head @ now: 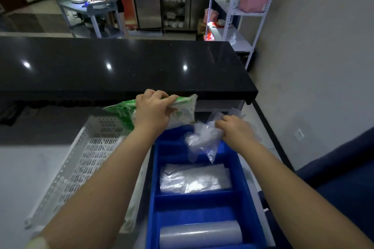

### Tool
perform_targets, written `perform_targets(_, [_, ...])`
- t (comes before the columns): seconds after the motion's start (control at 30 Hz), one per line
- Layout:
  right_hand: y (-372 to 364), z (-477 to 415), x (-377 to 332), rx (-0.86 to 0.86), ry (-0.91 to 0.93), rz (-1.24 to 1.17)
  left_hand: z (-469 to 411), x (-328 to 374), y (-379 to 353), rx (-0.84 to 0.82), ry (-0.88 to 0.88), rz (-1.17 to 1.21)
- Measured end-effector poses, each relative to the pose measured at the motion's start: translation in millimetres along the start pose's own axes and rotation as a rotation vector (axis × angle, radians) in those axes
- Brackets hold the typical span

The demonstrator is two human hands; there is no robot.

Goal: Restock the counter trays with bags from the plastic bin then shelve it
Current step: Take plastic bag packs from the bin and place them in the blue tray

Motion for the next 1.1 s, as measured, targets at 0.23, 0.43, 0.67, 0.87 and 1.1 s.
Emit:
perform_targets(0.23, [8,59,42,0.010,-0.078,-0.013,-6,77,-55,-0.157,-0.145,0.022])
perform_targets(0.43, [-1,80,40,0.014,-0.137,-0.035,-1,106,-102,-0.318,-0.116,0.053])
perform_targets(0.67, [-3,88,48,0.037,-0.180,-0.052,-10,109,-114,-0.458,-0.066,0.103])
perform_targets(0.87, [-5,87,52,0.059,-0.203,-0.101,-10,98,-128,-0.602,0.032,0.070])
perform_targets(1.1, [-12,86,59,0.066,-0.218,-0.138,-21,107,-129,-0.558,0.023,0.151])
Point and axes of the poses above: each hand's wrist, its own z-axis away from the middle knuckle, its own y-axis out of the back of the hand, x = y × z, the point moved 9 cm from there along -z, towards the middle knuckle, and after that the axes turned 5 degrees about -x, right-handed, at the moved point
